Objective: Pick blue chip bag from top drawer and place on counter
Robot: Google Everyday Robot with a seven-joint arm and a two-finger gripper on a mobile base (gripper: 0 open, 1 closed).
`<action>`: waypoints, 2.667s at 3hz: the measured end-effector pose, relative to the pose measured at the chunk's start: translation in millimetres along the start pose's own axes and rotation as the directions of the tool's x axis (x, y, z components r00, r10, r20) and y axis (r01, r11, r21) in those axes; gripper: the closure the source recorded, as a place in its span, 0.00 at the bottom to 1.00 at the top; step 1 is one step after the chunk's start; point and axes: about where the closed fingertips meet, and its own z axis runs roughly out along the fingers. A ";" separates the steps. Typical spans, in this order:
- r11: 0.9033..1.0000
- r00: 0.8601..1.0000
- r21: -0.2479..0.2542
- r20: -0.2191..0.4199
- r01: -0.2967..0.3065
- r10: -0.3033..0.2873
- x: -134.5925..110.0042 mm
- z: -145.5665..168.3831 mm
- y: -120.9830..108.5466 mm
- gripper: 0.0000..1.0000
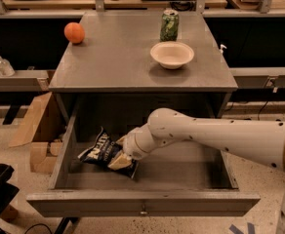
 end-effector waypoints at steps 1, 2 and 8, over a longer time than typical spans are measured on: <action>1.000 1.000 0.000 0.000 0.000 0.000 -1.9 -2.1 -0.1 0.95; 1.000 1.000 0.000 0.000 0.000 0.000 -4.3 -4.8 -0.2 1.00; 1.000 1.000 0.000 0.000 0.000 0.000 -4.7 -5.3 -0.2 0.81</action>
Offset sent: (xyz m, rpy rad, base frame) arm 0.0284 -0.1031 0.2862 -0.1086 -0.2451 0.0183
